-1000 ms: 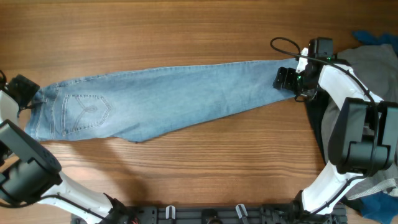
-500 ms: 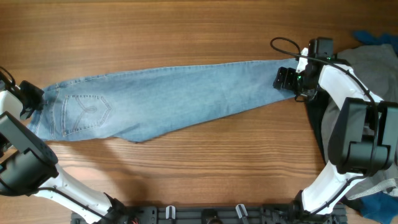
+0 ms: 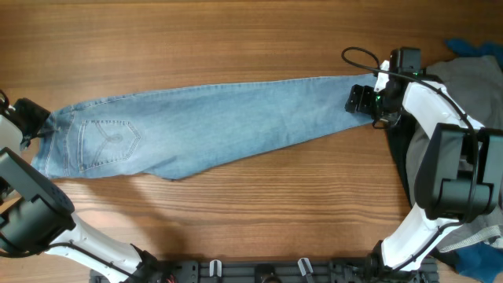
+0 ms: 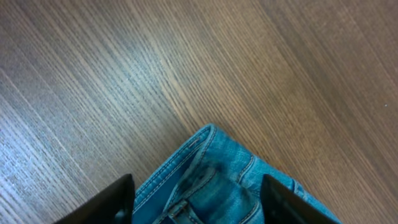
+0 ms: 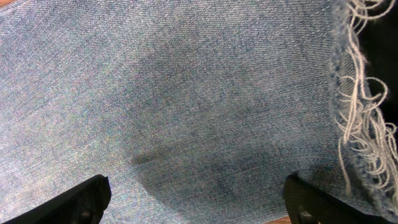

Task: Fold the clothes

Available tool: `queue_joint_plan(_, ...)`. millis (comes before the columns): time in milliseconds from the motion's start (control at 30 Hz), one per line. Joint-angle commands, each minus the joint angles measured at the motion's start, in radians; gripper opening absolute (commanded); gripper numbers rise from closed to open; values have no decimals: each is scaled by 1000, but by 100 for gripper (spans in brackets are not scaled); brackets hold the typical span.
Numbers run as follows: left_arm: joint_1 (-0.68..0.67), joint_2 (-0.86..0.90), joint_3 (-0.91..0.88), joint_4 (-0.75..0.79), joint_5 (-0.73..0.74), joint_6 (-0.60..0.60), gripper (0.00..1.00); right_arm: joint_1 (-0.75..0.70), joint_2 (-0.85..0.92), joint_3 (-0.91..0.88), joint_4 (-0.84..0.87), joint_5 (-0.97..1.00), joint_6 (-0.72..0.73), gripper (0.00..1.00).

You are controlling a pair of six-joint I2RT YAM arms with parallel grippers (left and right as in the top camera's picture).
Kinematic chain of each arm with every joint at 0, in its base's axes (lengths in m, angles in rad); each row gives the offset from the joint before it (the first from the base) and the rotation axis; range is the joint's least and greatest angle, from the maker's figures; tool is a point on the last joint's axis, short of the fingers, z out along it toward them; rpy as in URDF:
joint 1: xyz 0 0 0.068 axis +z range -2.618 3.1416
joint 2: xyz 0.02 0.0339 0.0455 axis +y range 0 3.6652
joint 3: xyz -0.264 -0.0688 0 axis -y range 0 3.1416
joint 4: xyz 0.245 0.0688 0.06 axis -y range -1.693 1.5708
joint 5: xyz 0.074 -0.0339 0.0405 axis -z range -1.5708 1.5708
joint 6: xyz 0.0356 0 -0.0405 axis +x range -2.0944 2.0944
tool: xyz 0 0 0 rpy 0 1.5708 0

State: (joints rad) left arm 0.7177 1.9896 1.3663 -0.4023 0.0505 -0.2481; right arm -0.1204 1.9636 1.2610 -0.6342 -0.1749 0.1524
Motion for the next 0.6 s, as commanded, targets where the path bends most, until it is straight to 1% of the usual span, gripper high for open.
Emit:
queue_joint_plan(0,5,-4,17,-8,-5,1,66,-2,51,-11,-9,10,9,95)
queue_joint_plan(233,-2,59,9,-10,11,2,67,-2,51,-11,-10,10,8,94)
queue_joint_plan(300,-5,72,8,-10,41,2,55,-2,51,-11,-11,10,8,94)
queue_joint_plan(333,-8,74,8,-8,48,2,43,-2,51,-11,-11,10,8,94)
queue_joint_plan(367,-11,74,8,-4,50,2,27,-2,51,-11,-11,10,9,94)
queue_joint_plan(433,-11,73,8,-5,50,2,9,-2,51,-11,-11,10,8,94)
queue_joint_plan(467,-10,73,8,-6,50,2,4,-2,51,-11,-11,10,8,94)
queue_joint_plan(567,-9,73,8,-9,50,2,4,-2,51,-11,-12,10,8,94)
